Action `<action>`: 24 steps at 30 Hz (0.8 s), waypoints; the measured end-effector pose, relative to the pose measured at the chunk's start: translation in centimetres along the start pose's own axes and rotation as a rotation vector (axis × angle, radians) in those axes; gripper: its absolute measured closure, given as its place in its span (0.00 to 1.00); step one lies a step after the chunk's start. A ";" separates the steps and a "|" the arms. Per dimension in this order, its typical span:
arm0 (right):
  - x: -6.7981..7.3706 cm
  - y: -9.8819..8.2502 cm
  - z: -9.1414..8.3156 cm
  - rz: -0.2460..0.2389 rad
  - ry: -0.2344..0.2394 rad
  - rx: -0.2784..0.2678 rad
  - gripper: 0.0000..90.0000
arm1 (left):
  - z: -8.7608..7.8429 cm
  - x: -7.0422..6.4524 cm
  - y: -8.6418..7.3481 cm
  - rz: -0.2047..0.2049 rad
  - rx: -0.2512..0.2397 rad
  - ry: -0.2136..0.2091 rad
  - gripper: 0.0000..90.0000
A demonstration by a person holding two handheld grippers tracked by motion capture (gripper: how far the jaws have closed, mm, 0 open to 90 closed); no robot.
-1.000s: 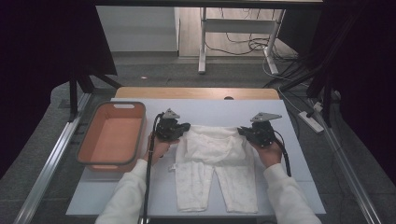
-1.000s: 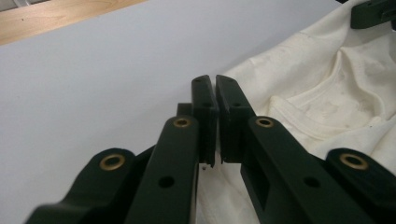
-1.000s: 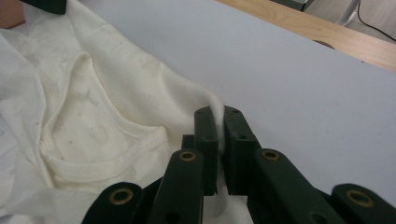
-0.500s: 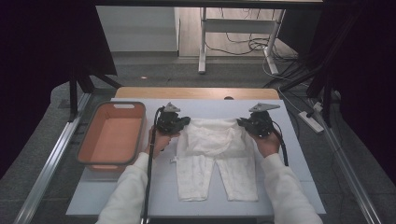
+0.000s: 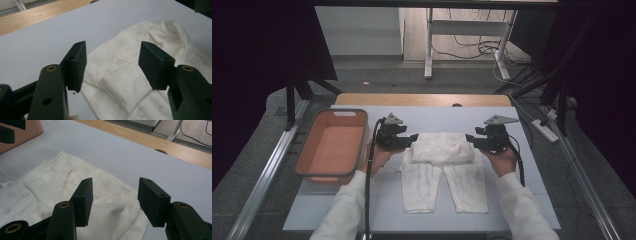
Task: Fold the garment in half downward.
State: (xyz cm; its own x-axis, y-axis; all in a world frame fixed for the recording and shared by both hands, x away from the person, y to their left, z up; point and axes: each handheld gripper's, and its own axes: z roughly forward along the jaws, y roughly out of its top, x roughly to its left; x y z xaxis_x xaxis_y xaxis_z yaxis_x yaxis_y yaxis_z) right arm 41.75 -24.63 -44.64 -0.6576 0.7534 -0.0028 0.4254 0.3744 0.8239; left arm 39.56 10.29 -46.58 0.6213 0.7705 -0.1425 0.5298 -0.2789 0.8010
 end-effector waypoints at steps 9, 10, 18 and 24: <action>0.9 -0.8 0.3 0.009 0.043 0.010 0.49 | 1.4 -0.2 -0.6 -0.002 0.082 -0.002 0.42; 0.8 -0.8 0.3 0.017 0.045 0.011 0.49 | 1.5 -0.2 -0.6 -0.002 0.083 -0.001 0.42; 0.9 -1.0 1.0 0.031 0.039 0.038 0.49 | 2.3 -0.3 -1.1 -0.002 0.112 0.001 0.43; 1.2 -1.2 1.6 0.009 0.032 0.071 0.49 | 2.7 -0.3 -1.3 -0.004 0.122 -0.002 0.43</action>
State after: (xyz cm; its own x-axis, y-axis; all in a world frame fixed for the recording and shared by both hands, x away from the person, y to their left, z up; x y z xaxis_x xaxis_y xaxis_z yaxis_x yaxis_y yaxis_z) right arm 41.44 -23.27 -46.57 -0.6729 0.7393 0.0235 0.4734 0.4060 0.7817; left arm 40.23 8.85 -49.17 0.6197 0.7709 -0.1471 0.5987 -0.3431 0.7238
